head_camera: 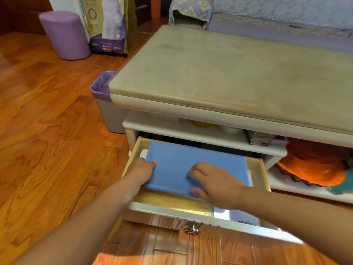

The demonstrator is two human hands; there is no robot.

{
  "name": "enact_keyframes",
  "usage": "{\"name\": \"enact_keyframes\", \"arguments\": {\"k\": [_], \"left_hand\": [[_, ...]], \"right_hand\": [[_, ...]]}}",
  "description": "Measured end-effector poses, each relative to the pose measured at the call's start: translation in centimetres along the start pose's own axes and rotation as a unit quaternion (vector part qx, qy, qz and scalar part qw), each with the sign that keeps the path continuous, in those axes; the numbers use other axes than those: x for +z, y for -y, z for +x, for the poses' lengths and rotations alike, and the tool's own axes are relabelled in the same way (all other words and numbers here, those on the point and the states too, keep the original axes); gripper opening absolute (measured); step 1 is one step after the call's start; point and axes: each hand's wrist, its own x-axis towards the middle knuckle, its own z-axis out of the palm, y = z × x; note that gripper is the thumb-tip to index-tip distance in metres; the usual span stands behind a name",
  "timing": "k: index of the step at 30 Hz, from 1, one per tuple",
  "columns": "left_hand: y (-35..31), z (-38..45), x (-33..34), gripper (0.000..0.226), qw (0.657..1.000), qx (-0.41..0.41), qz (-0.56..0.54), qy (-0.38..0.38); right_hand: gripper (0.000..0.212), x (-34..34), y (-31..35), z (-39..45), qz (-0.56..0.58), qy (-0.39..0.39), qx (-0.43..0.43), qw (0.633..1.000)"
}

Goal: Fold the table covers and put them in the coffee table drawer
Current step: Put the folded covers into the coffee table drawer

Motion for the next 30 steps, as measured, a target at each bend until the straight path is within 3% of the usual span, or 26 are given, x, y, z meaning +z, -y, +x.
{"name": "enact_keyframes", "arguments": {"k": [3,5,7,9,10,15,19,21,23,24,26,28,30], "left_hand": [[-0.1,-0.6,0.0,0.029,0.996,0.014,0.077,-0.037],[-0.1,-0.4,-0.2,0.043,0.996,0.020,0.077,-0.037],[-0.2,-0.4,-0.2,0.042,0.998,0.043,0.050,-0.014],[-0.1,-0.4,-0.1,0.037,0.999,0.047,0.020,0.002],[0.1,-0.2,-0.1,0.036,0.999,0.042,0.004,0.004],[0.3,0.4,-0.3,0.054,0.998,0.027,-0.047,0.012],[0.2,0.5,-1.1,0.061,0.999,0.024,0.026,-0.008],[0.5,0.4,-0.9,0.062,0.980,0.050,0.190,-0.032],[1.0,-0.7,0.2,0.065,0.932,0.088,0.348,-0.052],[1.3,-1.3,0.9,0.067,0.897,0.112,0.422,-0.066],[1.3,-2.1,1.8,0.069,0.810,0.203,0.537,-0.121],[0.9,-1.6,1.9,0.069,0.777,0.298,0.545,-0.104],[1.1,-0.6,2.5,0.074,0.789,0.320,0.525,-0.006]], "right_hand": [[0.031,0.4,-4.4,-3.8,0.038,-0.078,0.223,0.971],[0.035,0.7,-6.6,-5.0,0.118,-0.078,0.405,0.903],[0.041,0.5,-6.8,-4.8,0.330,-0.040,0.524,0.784],[0.032,-0.1,-6.2,-4.1,0.540,-0.039,0.561,0.626],[0.030,-0.3,-6.1,-3.9,0.577,-0.049,0.561,0.592],[0.034,-0.9,-7.0,-3.9,0.606,-0.071,0.562,0.558],[0.032,-0.9,-8.1,-4.0,0.596,-0.057,0.549,0.584],[0.031,-0.1,-8.2,-3.9,0.583,-0.049,0.554,0.593],[0.033,0.6,-7.7,-3.8,0.526,-0.006,0.582,0.620],[0.036,1.0,-7.5,-3.8,0.460,0.026,0.600,0.654],[0.042,1.6,-7.0,-3.9,0.251,0.074,0.593,0.762],[0.042,2.0,-6.5,-3.7,0.099,-0.005,0.446,0.889],[0.043,2.2,-5.0,-2.9,0.023,-0.103,0.215,0.971]]}}
